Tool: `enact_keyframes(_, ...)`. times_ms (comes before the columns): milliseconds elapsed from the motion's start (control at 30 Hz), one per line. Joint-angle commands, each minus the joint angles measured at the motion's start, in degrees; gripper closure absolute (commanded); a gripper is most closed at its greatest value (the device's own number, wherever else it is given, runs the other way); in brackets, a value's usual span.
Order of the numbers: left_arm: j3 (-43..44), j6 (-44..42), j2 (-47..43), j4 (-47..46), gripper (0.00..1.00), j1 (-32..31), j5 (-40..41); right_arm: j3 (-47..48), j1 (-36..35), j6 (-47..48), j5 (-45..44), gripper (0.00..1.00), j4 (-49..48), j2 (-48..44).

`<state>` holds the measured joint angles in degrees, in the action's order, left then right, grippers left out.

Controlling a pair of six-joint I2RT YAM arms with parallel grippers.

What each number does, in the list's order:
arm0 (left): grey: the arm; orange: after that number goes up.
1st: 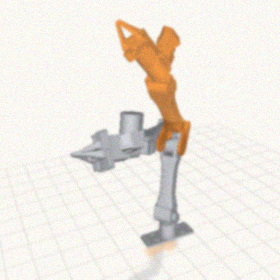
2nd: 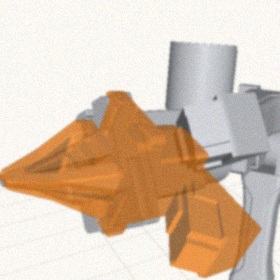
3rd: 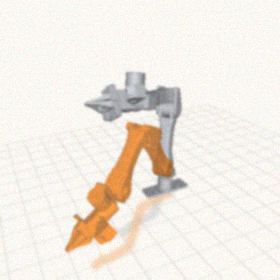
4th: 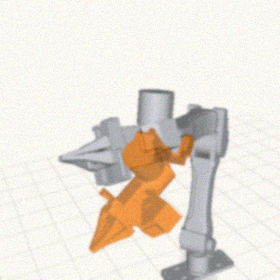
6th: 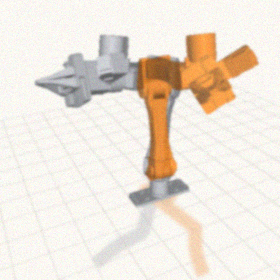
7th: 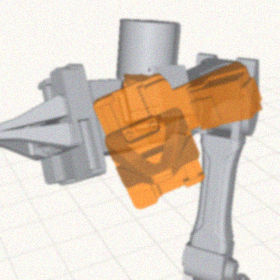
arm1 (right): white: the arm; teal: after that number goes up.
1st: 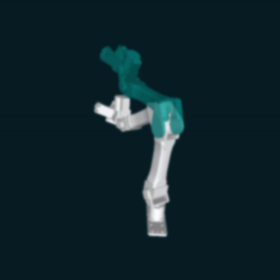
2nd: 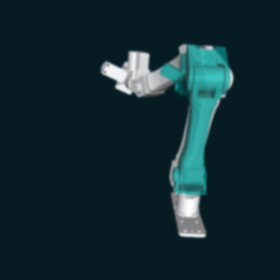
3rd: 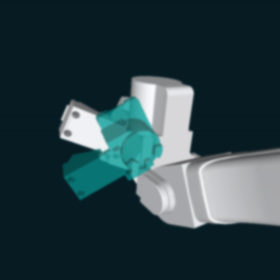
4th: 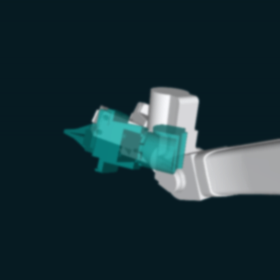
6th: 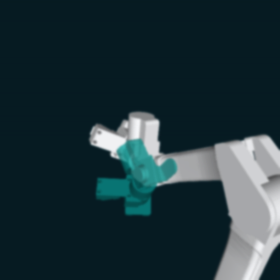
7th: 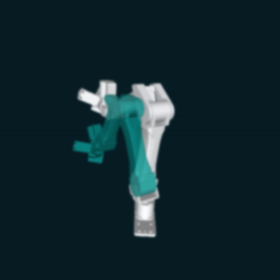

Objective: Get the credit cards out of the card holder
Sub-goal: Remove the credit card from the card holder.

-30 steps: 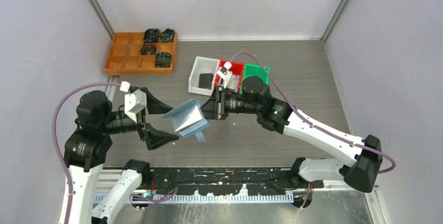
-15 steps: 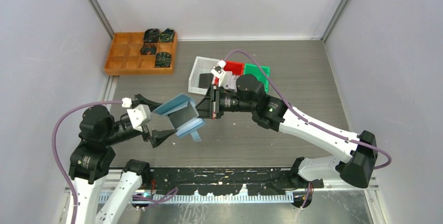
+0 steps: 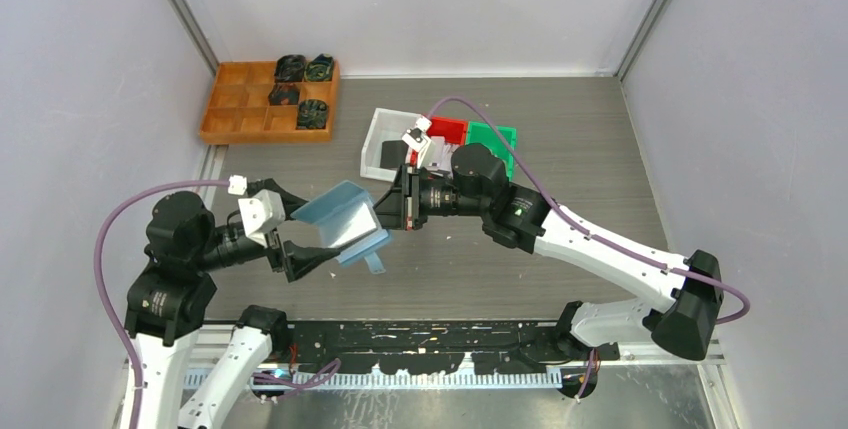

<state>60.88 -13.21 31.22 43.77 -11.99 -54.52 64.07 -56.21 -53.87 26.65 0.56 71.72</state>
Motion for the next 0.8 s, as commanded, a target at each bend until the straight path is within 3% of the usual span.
enact_keyframes(0, 3.79, 3.45, 1.93, 0.18, 0.32, -0.06, -2.98, 0.71, -0.46, 1.82, 0.16, 0.99, -4.1, -3.22)
enact_keyframes(133, 4.67, 7.08, 3.02, -1.84, 0.48, -0.04, -2.88, 0.31, -0.42, 1.9, 0.57, 0.99, -4.07, -3.63)
enact_keyframes(233, 4.18, 6.61, 2.78, -2.84, 0.49, -0.05, -0.75, 0.24, -0.48, 1.81, 0.76, 0.99, -4.07, -3.85)
enact_keyframes(300, 3.54, 5.43, 1.89, -2.87, 0.43, -0.05, -0.17, 0.41, -0.48, 1.73, 0.68, 0.99, -3.89, -3.96)
enact_keyframes(400, 3.98, 1.37, 0.98, 1.49, 0.2, -0.05, -3.76, 1.45, -0.43, 1.77, 0.24, 0.99, -2.32, -3.75)
enact_keyframes(467, 4.55, -1.34, 0.59, 5.01, 0.1, -0.1, -6.11, 2.31, -0.46, 1.82, 0.08, 0.99, -1.5, -3.37)
enact_keyframes(633, 6.81, -8.85, 1.44, 14.43, 0.07, -0.06, -10.25, 3.37, -0.48, 1.91, 0.07, 0.99, -0.91, -2.74)
enact_keyframes(767, 6.4, -10.43, 1.43, 13.5, 0.12, -0.06, -7.56, 3.58, -0.48, 1.74, 0.26, 0.99, -0.91, -2.5)
